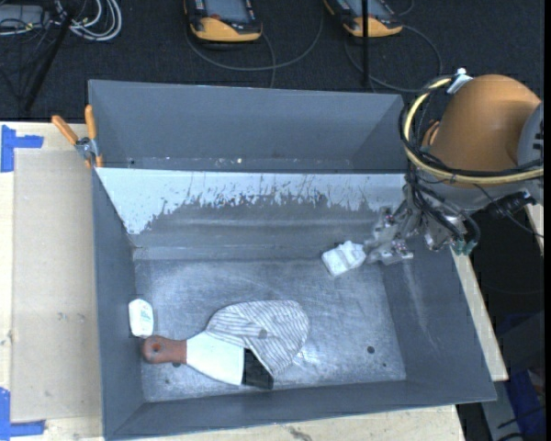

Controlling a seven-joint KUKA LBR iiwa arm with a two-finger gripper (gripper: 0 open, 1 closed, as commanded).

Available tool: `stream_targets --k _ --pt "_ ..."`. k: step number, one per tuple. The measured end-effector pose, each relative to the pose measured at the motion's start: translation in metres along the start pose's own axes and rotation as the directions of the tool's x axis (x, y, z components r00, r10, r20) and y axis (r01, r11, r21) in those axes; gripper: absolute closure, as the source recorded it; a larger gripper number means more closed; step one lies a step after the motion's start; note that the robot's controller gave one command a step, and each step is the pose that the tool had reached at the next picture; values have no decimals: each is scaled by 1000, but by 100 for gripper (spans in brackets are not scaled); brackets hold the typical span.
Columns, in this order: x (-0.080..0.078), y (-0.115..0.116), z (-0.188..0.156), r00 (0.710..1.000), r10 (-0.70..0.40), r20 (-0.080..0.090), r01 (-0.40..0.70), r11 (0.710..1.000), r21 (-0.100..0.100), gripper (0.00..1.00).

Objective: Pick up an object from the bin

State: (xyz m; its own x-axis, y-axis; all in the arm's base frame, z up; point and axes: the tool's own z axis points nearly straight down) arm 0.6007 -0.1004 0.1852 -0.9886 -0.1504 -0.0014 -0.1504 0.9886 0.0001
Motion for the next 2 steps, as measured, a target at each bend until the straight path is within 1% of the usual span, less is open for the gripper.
stream_targets --k 1,2 --pt "0 0 0 1000 0 0 0 1000 0 100" --pt "3 1 41 1000 -27 6 27 1000 3 100"
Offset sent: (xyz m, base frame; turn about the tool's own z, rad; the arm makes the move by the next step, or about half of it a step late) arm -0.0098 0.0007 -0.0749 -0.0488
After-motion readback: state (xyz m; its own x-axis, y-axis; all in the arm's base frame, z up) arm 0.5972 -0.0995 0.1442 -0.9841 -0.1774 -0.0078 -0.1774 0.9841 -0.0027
